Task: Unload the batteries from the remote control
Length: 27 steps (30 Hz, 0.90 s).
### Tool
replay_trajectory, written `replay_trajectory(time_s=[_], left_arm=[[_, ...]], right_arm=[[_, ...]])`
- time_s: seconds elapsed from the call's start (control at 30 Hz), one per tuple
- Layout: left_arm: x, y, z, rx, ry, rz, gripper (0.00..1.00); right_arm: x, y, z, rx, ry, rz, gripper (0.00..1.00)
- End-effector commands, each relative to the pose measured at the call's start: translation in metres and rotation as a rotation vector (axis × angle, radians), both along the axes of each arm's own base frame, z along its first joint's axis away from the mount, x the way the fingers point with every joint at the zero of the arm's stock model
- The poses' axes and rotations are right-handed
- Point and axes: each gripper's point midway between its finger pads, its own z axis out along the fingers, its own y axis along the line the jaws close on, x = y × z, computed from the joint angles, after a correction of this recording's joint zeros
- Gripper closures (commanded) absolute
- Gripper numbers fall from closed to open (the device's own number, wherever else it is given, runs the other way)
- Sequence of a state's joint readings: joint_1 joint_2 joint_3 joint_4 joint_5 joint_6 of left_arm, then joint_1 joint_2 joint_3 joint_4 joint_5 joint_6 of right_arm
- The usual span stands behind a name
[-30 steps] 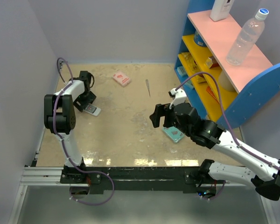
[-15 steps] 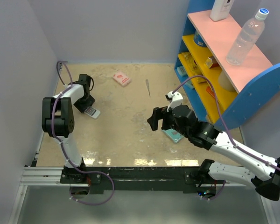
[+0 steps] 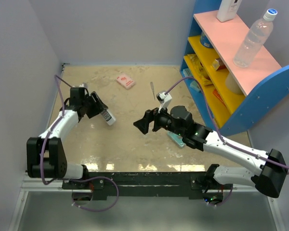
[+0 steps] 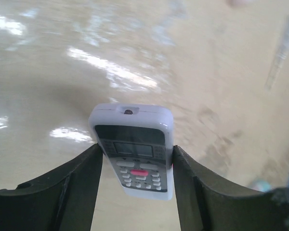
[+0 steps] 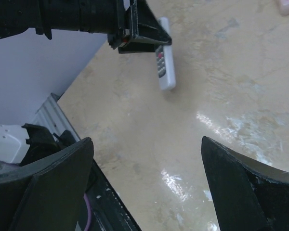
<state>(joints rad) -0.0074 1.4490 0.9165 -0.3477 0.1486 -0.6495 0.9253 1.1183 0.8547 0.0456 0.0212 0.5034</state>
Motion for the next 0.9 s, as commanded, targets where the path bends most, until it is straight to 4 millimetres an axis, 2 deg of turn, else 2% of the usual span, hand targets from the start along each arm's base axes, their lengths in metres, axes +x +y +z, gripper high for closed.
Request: replay_trajectory(time_s=[0.0, 0.07, 0.23, 0.33, 0.37, 0.4, 0.43, 0.53, 0.57, 0.73, 0.87], left_arm=[[-0.012, -0.061, 0.062, -0.240, -0.288, -0.332, 1.00], [-0.028, -0.075, 0.082, -0.304, -0.368, -0.420, 1.00], [-0.057, -0.093, 0.126, -0.345, -0.567, -0.581, 1.00], [-0.078, -0.104, 0.145, -0.396, -0.655, -0.681, 1.00], [-0.085, -0.108, 0.148, -0.419, -0.666, -0.710, 1.00], [-0.087, -0.110, 0.157, -0.423, -0.715, -0.735, 1.00], [-0.094, -0.113, 0.157, -0.459, -0.712, -0.737, 1.00], [-0.108, -0.122, 0.170, -0.508, -0.770, -0.793, 1.00], [-0.110, -0.123, 0.172, -0.510, -0.778, -0.801, 1.00], [-0.123, -0.142, 0.184, -0.532, -0.820, -0.886, 1.00], [-0.131, -0.157, 0.190, -0.552, -0.840, -0.930, 1.00]], right_arm=[[-0.016, 0.031, 0.031, 0.160, -0.115, 0.189, 0.04], [-0.022, 0.037, 0.025, 0.163, -0.133, 0.251, 0.02], [-0.023, 0.045, 0.010, 0.131, -0.160, 0.349, 0.02], [-0.022, 0.038, 0.007, 0.155, -0.133, 0.392, 0.01], [-0.014, 0.031, 0.008, 0.173, -0.124, 0.386, 0.02], [-0.020, 0.030, 0.015, 0.216, -0.131, 0.446, 0.01], [-0.019, 0.028, 0.012, 0.241, -0.084, 0.455, 0.02], [-0.020, 0.028, 0.018, 0.263, -0.095, 0.500, 0.02], [-0.021, 0.030, 0.015, 0.260, -0.083, 0.514, 0.02], [-0.028, 0.037, 0.026, 0.316, -0.070, 0.584, 0.02], [-0.028, 0.046, 0.023, 0.317, -0.051, 0.606, 0.02]])
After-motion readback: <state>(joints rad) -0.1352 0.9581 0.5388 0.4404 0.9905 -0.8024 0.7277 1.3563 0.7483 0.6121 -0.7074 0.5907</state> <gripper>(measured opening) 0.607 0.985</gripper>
